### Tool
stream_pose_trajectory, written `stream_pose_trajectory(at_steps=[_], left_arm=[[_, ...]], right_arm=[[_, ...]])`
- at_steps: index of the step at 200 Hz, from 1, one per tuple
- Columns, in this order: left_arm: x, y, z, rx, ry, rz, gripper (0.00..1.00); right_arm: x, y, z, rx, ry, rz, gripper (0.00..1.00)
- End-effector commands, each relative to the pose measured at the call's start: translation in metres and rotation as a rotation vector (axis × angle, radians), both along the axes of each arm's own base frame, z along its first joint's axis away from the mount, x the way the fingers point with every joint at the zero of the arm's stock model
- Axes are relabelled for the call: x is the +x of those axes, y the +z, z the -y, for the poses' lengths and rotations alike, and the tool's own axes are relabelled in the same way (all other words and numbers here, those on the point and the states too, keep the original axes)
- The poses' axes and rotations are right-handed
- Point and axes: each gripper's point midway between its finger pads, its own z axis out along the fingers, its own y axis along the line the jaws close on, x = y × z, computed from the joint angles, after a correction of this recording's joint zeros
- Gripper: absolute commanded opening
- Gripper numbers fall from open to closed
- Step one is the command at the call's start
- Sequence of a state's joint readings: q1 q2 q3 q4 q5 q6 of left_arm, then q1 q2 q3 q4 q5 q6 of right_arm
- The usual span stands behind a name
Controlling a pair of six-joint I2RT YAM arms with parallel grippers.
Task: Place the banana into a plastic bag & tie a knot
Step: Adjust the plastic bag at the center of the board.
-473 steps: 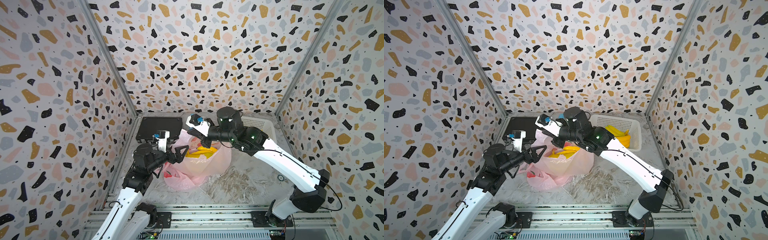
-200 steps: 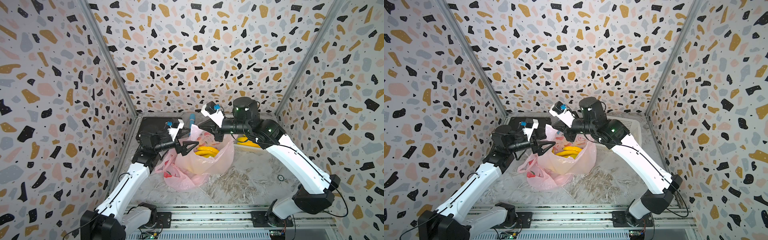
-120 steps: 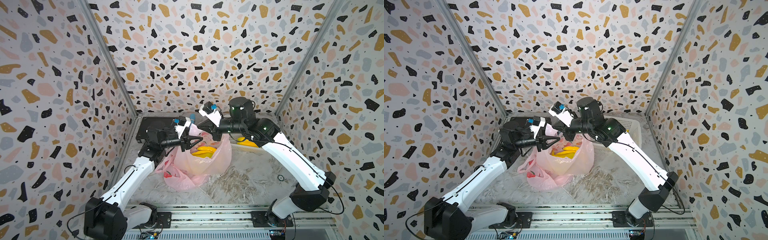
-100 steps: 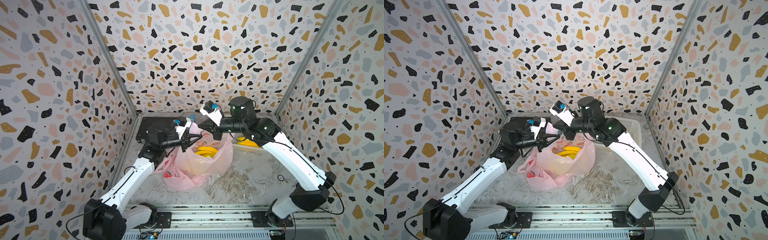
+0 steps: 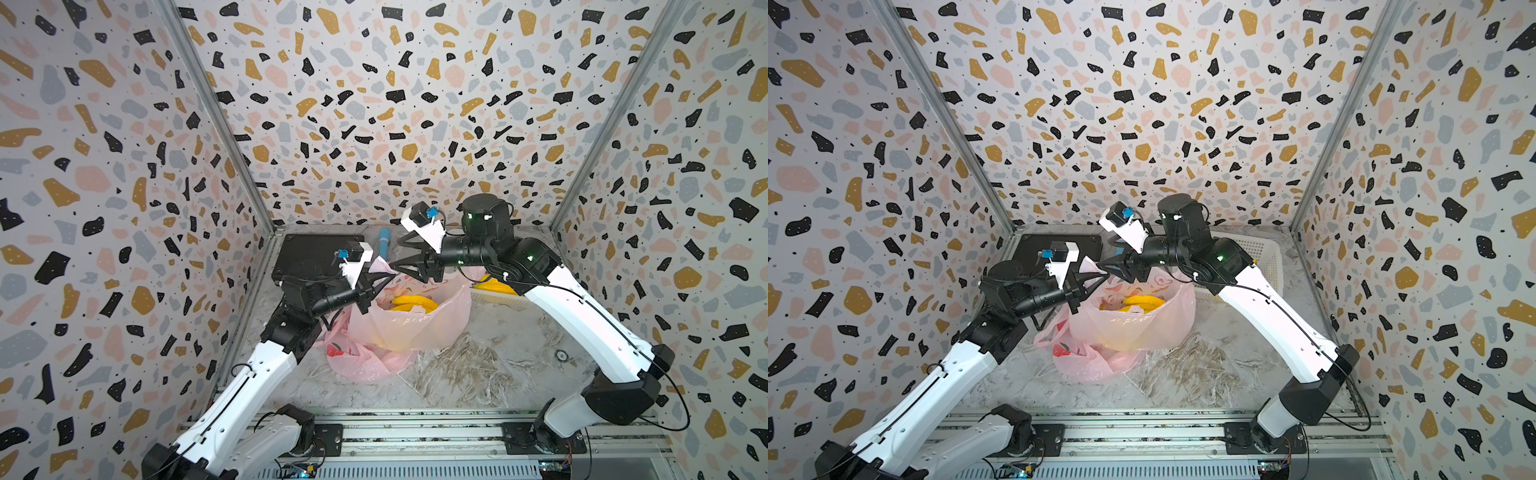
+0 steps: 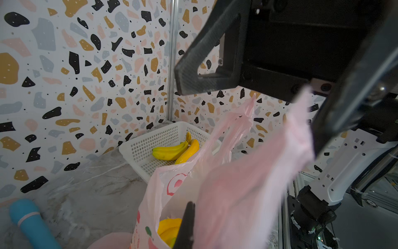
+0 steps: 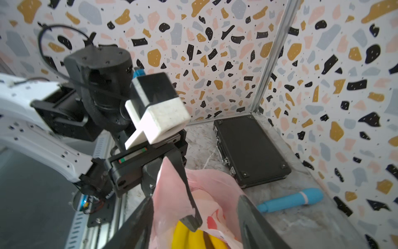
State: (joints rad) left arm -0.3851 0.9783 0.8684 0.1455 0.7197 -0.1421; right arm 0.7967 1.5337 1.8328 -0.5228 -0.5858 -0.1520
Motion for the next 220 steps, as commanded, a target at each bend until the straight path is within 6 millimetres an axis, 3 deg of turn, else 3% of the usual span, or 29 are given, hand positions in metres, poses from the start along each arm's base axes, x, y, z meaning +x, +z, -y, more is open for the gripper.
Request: stream_pose_trajectory(at_steps=[1,27,34,59,75,89,107,113,120,125,142,152,185,220], left_arm=[[0.004,0.005,-0.003,-0.005,0.049,0.01,0.0],[0.005,0.004,-0.002,-0.003,0.063,-0.004,0.0],[0.004,0.004,-0.002,-0.004,0.062,-0.005,0.0],[0.003,0.004,-0.001,-0.003,0.062,-0.009,0.0],[0.001,0.003,0.0,-0.001,0.058,-0.011,0.0],[0.001,0.003,-0.001,-0.001,0.062,-0.012,0.0],[0.001,0.003,-0.001,-0.001,0.065,-0.009,0.0],[0.001,0.003,-0.001,-0.001,0.065,-0.009,0.0],[0.0,0.004,-0.001,0.0,0.063,-0.009,0.0],[-0.002,0.003,-0.001,0.002,0.054,-0.008,0.12],[-0.007,0.002,-0.006,-0.002,0.074,0.004,0.79],[-0.008,0.0,-0.013,-0.016,0.115,0.001,1.0],[-0.029,-0.001,-0.026,-0.049,0.138,-0.013,0.99],[-0.043,-0.014,-0.036,-0.019,0.148,-0.017,0.99]], right_arm=[[-0.022,0.028,0.006,0.102,0.071,0.034,0.76],[-0.022,0.022,0.0,0.113,0.079,0.03,0.89],[-0.021,0.019,-0.002,0.109,0.079,0.034,0.99],[-0.017,0.011,-0.011,0.095,0.073,0.04,0.98],[-0.014,0.008,-0.017,0.086,0.078,0.029,0.79],[-0.011,0.004,-0.023,0.073,0.075,0.012,0.42],[-0.012,-0.002,-0.027,0.052,0.082,0.005,0.14],[-0.013,-0.004,-0.028,0.046,0.081,0.006,0.0],[-0.01,-0.005,-0.027,0.039,0.066,0.004,0.0],[-0.009,-0.004,-0.025,0.038,0.057,0.005,0.0],[-0.007,0.003,-0.017,0.067,0.053,0.001,0.0],[-0.008,0.009,-0.013,0.088,0.073,-0.01,0.0],[-0.017,0.022,-0.002,0.106,0.176,-0.045,0.0],[-0.034,0.022,0.004,0.051,0.282,-0.059,0.0]])
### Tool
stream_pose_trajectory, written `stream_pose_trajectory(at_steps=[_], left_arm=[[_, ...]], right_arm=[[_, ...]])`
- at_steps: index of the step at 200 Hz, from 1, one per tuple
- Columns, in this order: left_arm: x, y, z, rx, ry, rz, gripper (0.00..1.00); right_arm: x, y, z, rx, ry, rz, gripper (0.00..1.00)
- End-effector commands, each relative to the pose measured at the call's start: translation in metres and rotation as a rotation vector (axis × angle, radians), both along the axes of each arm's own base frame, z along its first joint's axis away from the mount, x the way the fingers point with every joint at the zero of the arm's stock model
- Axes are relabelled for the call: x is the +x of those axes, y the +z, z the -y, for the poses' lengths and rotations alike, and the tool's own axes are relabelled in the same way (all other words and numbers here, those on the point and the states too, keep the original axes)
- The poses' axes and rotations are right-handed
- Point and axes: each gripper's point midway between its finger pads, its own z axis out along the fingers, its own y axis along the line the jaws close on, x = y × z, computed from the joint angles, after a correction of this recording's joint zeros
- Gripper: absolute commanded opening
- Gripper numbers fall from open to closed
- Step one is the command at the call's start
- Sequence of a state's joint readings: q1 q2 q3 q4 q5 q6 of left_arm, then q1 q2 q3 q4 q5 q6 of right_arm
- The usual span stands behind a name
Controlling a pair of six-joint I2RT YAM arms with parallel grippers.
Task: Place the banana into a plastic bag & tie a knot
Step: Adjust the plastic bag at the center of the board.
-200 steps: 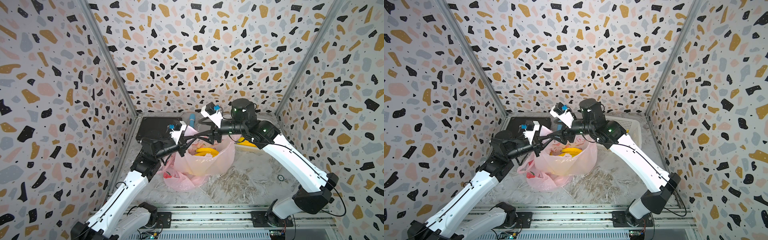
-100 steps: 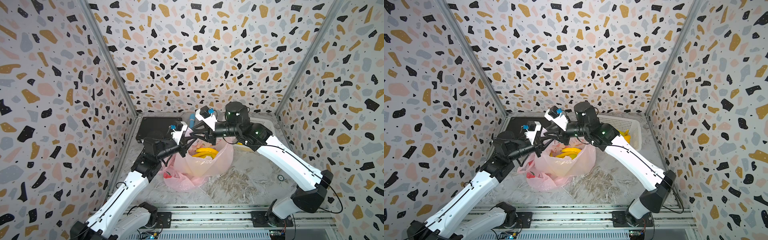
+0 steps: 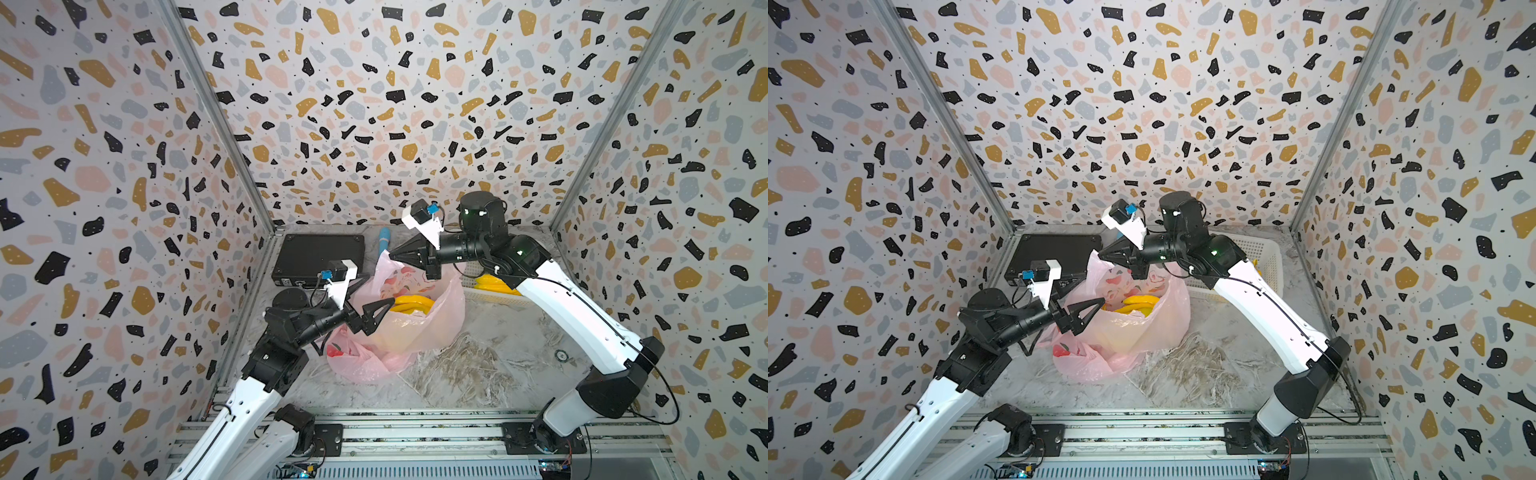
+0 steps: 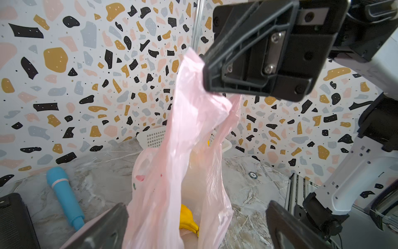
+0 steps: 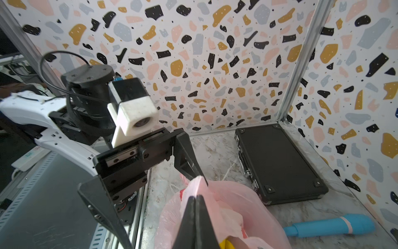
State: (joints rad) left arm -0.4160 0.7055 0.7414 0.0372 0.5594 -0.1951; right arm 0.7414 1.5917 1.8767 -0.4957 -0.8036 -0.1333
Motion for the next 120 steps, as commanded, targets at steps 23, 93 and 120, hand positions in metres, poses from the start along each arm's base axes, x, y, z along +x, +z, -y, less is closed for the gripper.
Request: stream_pose_trajectory(at_steps=[23,93,120], left_arm=[[-0.002,-0.016,-0.017,0.027,0.042,-0.026,0.99],[-0.005,-0.009,-0.003,0.049,-0.162,0.087,0.99],[0.001,-0.008,0.003,0.051,-0.2,0.1,0.99]], right_arm=[[-0.043,0.011,0.015,-0.041,0.182,0.017,0.0],[-0.053,0.012,0.024,-0.082,0.213,0.012,0.0],[-0.053,0.015,0.023,-0.081,0.218,0.001,0.0]])
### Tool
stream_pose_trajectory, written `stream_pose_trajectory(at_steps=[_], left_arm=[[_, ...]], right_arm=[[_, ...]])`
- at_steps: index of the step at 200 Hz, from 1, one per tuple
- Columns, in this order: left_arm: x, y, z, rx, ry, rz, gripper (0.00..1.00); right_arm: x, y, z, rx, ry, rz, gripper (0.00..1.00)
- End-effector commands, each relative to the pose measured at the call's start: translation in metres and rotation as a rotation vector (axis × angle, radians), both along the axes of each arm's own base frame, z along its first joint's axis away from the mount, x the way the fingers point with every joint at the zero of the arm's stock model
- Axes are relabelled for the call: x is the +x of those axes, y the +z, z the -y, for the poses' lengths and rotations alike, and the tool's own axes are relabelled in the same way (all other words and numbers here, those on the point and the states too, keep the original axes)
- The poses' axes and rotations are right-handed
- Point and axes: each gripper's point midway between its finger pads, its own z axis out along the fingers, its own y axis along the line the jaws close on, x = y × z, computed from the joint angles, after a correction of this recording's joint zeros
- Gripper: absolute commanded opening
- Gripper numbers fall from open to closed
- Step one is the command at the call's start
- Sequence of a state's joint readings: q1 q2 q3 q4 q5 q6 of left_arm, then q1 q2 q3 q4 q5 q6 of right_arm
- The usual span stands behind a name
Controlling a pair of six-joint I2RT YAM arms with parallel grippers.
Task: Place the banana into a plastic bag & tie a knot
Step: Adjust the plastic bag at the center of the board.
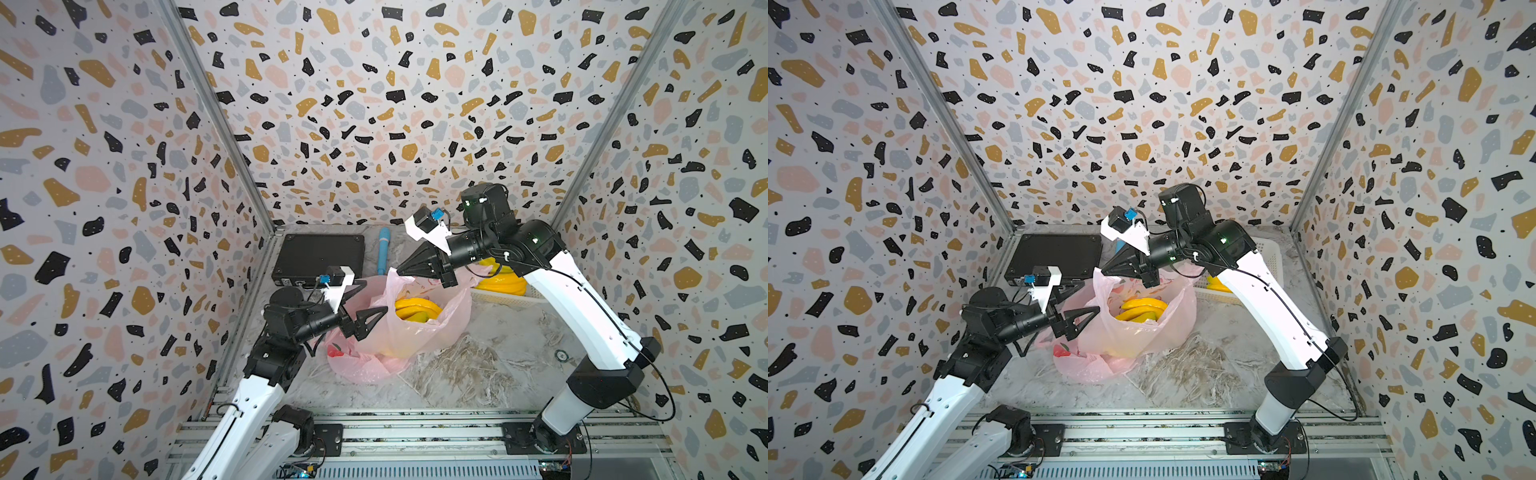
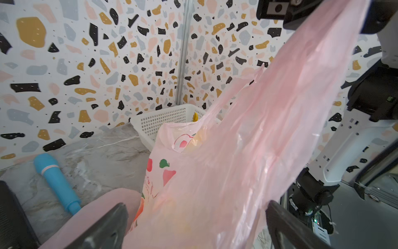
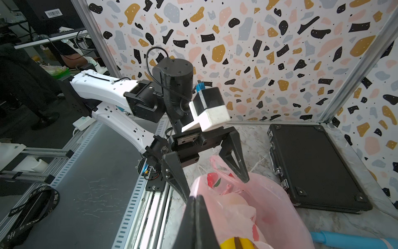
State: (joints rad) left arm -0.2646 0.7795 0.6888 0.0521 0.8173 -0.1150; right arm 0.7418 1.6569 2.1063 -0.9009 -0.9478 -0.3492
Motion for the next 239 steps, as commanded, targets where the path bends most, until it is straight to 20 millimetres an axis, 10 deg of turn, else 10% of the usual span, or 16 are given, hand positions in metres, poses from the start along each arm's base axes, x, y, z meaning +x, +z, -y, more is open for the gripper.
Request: stream_pose_trajectory(at_steps=[1,90,157,190,220,239], left_arm=[[-0.007,0.029,0.008,-0.018,-0.094,0.136,0.99],[0.046,0.021,0.021,-0.022,-0.06,0.103,0.98],[0.041,0.032,0.031,-0.051,-0.102,0.12,0.84],[0.04,0.026,0.038,-0.044,-0.12,0.104,0.66],[0.044,0.018,0.035,-0.042,-0.076,0.069,0.0],[0.043,0.018,0.029,-0.052,-0.025,0.057,0.0]], right_arm=[[-0.011,0.013,0.006,0.016,0.029,0.009,0.0],[-0.013,0.019,-0.001,0.038,0.078,-0.047,0.0],[0.008,0.012,-0.005,-0.004,-0.03,-0.001,0.0],[0.018,0.013,-0.005,-0.014,-0.079,0.016,0.0],[0.031,0.012,-0.002,-0.034,-0.152,0.035,0.0],[0.038,0.015,0.001,-0.036,-0.202,0.046,0.0]])
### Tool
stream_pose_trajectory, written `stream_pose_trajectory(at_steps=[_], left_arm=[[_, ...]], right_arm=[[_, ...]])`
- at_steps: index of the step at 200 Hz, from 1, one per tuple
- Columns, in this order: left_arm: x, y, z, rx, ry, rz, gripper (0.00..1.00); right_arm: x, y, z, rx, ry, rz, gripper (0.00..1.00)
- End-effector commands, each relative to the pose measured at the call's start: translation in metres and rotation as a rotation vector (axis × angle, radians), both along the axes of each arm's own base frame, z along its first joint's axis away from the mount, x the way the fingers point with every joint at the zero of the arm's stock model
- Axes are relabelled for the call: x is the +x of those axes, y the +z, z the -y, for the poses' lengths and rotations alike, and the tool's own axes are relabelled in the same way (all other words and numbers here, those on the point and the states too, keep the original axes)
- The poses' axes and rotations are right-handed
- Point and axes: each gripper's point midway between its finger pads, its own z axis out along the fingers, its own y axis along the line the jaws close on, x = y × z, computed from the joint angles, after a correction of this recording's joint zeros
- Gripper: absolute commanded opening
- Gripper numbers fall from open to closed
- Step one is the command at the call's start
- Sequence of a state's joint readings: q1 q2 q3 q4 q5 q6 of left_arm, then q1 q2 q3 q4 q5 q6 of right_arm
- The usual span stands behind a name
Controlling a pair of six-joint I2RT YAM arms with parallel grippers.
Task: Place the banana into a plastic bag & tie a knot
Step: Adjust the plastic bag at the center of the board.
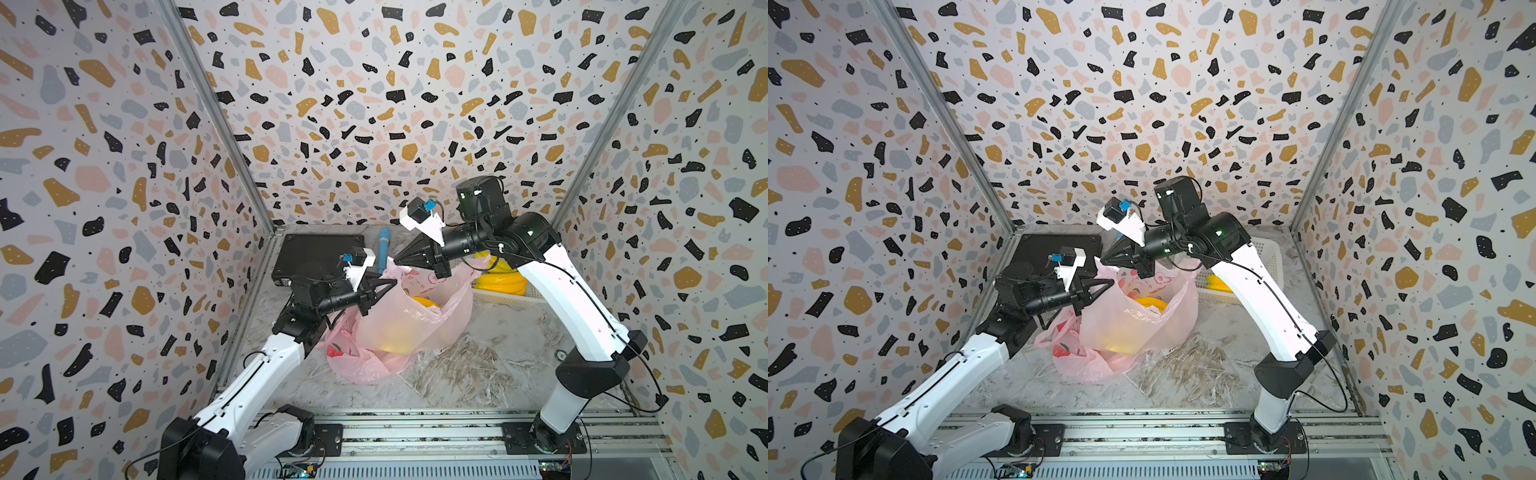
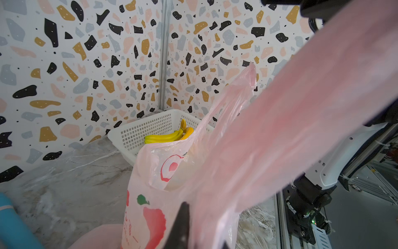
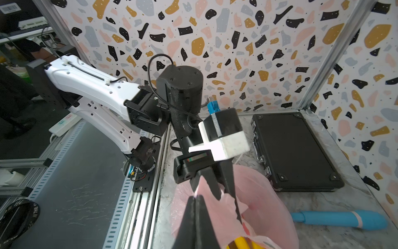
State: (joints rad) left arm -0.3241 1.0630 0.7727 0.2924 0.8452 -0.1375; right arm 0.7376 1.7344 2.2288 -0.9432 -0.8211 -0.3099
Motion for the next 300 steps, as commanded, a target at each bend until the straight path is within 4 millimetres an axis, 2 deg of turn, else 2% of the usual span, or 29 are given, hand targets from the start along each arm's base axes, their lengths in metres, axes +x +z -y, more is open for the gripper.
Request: stream_pose_trajectory(at_steps=[1,5,18,34,45,48,86,116,136,159,176,206,223,262,300], left_arm=[[0.0,0.015,-0.007,-0.031,0.064,0.036,0.0],[0.0,0.015,-0.009,-0.032,0.077,0.032,0.0],[0.001,0.013,-0.015,-0.026,0.124,0.016,0.0],[0.005,0.006,-0.024,-0.01,0.196,-0.022,0.0],[0.004,0.001,-0.028,-0.005,0.22,-0.041,0.0],[0.004,0.0,-0.03,-0.005,0.225,-0.043,0.0],[0.012,-0.017,-0.051,-0.031,0.281,-0.103,0.0],[0.026,-0.026,-0.067,-0.04,0.332,-0.139,0.0],[0.032,-0.027,-0.072,-0.058,0.339,-0.151,0.0],[0.038,-0.032,-0.074,-0.06,0.345,-0.169,0.0],[0.042,-0.034,-0.077,-0.059,0.356,-0.18,0.0],[0.044,-0.036,-0.08,-0.067,0.354,-0.19,0.0],[0.045,-0.037,-0.08,-0.073,0.347,-0.197,0.0],[0.044,-0.032,-0.082,-0.081,0.341,-0.197,0.0],[0.036,-0.017,-0.08,-0.102,0.303,-0.186,0.0]], right_arm=[[0.007,0.018,0.008,0.016,-0.078,0.04,0.0],[0.008,0.018,0.009,0.015,-0.085,0.04,0.07],[0.013,0.021,0.012,0.016,-0.131,0.049,0.39],[0.021,0.022,0.018,0.007,-0.207,0.068,0.65],[0.028,0.021,0.026,-0.007,-0.273,0.087,0.96],[0.03,0.021,0.028,-0.011,-0.289,0.093,0.99],[0.041,0.012,0.06,-0.038,-0.495,0.116,1.0],[0.041,0.008,0.091,0.004,-0.663,0.096,1.0],[0.045,-0.003,0.112,-0.006,-0.767,0.127,1.0],[0.06,-0.023,0.137,-0.043,-0.904,0.172,1.0],[0.07,-0.031,0.156,-0.038,-0.957,0.128,1.0],[0.072,-0.032,0.173,0.071,-0.9,0.121,1.0],[0.066,-0.04,0.17,0.092,-0.768,0.071,0.99],[0.085,-0.056,0.181,0.136,-0.624,-0.015,0.99],[0.099,-0.068,0.169,0.137,-0.489,-0.042,0.99]])
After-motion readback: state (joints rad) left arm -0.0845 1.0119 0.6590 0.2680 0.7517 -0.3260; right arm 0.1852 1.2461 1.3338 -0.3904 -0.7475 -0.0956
